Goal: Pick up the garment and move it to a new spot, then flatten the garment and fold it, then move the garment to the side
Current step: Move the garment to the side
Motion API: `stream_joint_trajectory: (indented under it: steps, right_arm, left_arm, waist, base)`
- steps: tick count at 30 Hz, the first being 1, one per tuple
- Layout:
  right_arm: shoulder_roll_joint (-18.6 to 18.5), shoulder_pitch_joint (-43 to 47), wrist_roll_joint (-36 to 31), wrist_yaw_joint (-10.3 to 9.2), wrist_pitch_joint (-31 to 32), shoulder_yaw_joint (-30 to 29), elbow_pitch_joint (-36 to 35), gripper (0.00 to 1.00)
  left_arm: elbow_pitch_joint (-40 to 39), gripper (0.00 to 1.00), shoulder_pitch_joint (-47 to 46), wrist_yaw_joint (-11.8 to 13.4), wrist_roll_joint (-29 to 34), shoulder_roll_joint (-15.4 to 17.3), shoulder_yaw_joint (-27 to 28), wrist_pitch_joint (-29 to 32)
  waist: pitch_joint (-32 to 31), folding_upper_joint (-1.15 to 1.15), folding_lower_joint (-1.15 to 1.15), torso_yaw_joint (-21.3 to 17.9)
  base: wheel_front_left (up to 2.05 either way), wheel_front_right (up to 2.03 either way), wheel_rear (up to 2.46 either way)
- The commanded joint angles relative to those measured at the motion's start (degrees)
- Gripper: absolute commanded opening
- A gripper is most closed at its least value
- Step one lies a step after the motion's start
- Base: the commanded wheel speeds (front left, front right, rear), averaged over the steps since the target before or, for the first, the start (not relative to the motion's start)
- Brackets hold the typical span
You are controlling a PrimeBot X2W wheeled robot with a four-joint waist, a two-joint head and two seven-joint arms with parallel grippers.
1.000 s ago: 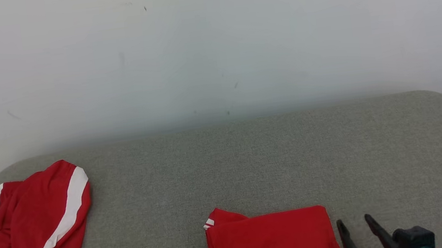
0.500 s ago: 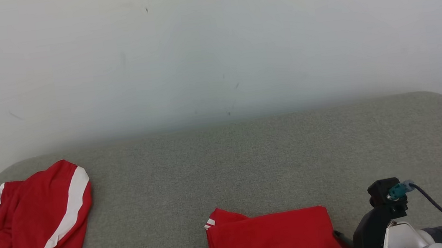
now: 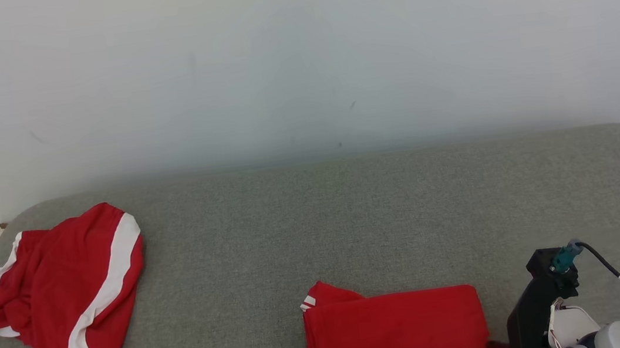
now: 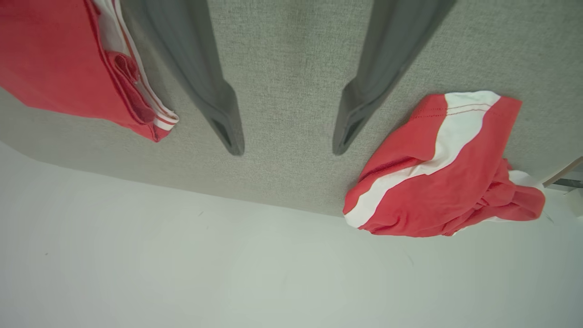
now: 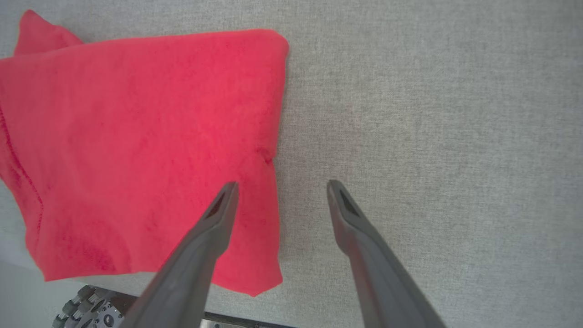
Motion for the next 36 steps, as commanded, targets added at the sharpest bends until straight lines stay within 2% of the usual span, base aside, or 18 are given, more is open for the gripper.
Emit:
stream_joint_trajectory:
  steps: [1, 11, 18, 19, 20, 21, 22, 30, 33, 36]
  right_arm:
    - [0.03, -0.6, 0.52, -0.14, -0.3, 0.07, 1.23, 1.0]
    - [0.03, -4.76, 2.07, -0.14, -5.37, -0.03, 13.21, 1.0]
    - [0.1, -7.22, 1.76, -0.14, -10.62, 2.39, 18.89, 1.0]
    - [0.11, -7.61, 1.59, -0.14, -11.41, 2.58, 19.47, 0.81]
    - [0.11, -7.91, 1.34, -0.14, -12.19, 2.71, 20.04, 0.24]
    - [0.11, -8.25, 1.21, -0.14, -13.12, 3.05, 20.51, 0.05]
    - [0.11, -8.51, 1.16, -0.14, -14.04, 3.17, 21.01, 0.0]
    - [-0.03, -11.53, -1.6, -0.15, -19.32, 4.59, 23.79, 0.0]
    - [-0.45, -12.89, -4.98, -0.15, -20.23, 4.48, 24.53, 0.0]
    - [-3.08, -13.73, -7.71, -0.15, -20.87, 4.5, 25.08, 0.0]
  left_arm:
    - [0.22, 1.0, -0.89, 0.09, 0.37, -0.04, -0.08, -0.19]
    - [2.19, 1.0, -4.01, 0.09, 1.29, -0.64, -1.68, -0.19]
    - [3.46, 1.0, -5.78, 0.09, 1.5, -0.93, -1.99, -0.19]
    - [3.54, 1.0, -5.88, 0.09, 1.61, -1.03, -1.92, -0.19]
    - [3.61, 1.0, -6.02, 0.09, 1.72, -1.09, -1.79, -0.19]
    - [3.66, 1.0, -6.19, 0.09, 1.92, -1.13, -1.66, -0.19]
    - [3.67, 1.0, -6.33, 0.09, 2.07, -1.15, -1.51, -0.19]
    - [3.11, 1.0, -6.55, 0.09, 2.04, -1.11, -0.85, -0.19]
    - [1.95, 1.0, -6.1, 0.09, 2.18, -0.33, -1.28, -0.19]
    - [-6.63, 1.0, 1.75, 0.29, 3.66, -1.22, -1.47, -0.19]
  waist:
    - [0.61, 0.0, 0.0, 0.72]
    - [2.56, 0.0, 0.0, 4.03]
    - [3.03, 0.0, 0.0, 5.64]
    - [3.07, 0.0, 0.0, 5.7]
    - [3.11, 0.0, 0.0, 5.74]
    - [3.15, 0.0, 0.0, 5.77]
    - [3.18, 0.0, 0.0, 5.78]
    - [3.67, 0.0, 0.0, 4.78]
    - [4.22, 0.0, 0.0, 3.91]
    - [4.57, 0.0, 0.0, 3.02]
  base:
    - [0.0, 0.0, 0.0]
    - [0.0, 0.0, 0.0]
    - [0.0, 0.0, 0.0]
    - [0.0, 0.0, 0.0]
    - [0.0, 0.0, 0.0]
    - [0.0, 0.0, 0.0]
    - [0.0, 0.0, 0.0]
    - [0.0, 0.0, 0.0]
    - [0.0, 0.0, 0.0]
    - [0.0, 0.0, 0.0]
